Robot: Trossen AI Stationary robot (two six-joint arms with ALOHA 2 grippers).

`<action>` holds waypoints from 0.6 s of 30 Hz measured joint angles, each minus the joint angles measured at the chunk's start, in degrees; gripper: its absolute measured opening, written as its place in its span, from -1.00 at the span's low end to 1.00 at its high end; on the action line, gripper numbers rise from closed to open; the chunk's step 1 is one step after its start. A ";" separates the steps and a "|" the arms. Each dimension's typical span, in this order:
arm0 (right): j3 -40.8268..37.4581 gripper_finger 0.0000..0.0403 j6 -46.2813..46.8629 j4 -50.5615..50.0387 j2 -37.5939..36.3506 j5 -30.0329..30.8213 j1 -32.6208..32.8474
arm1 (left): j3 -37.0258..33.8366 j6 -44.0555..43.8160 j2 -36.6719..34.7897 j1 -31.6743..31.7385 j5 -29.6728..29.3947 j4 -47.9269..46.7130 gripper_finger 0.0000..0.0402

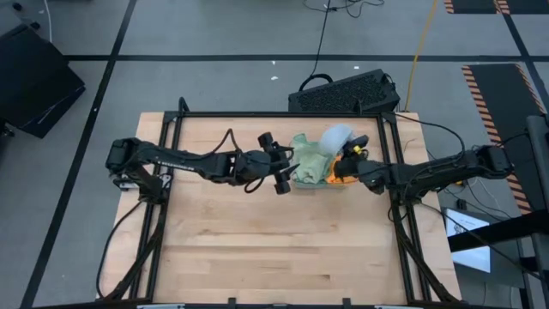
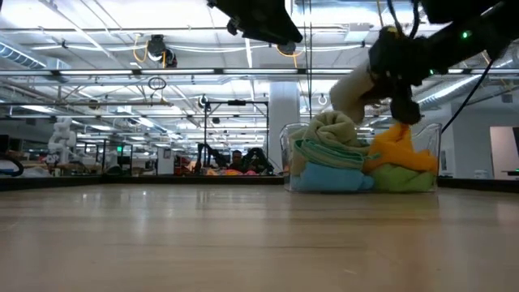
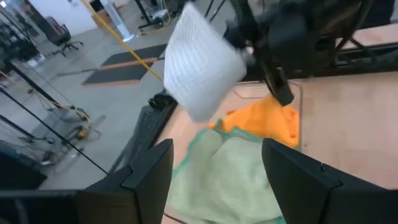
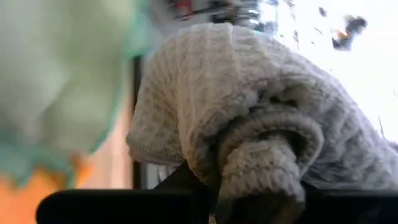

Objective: Fold microfiber towels
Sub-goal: Put the folded gray microfiber cloth into the transparent bin

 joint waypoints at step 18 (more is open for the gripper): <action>4.41 -0.81 66.79 -8.01 -5.34 -22.71 6.34 | -0.02 14.46 -0.55 1.27 4.68 6.88 0.24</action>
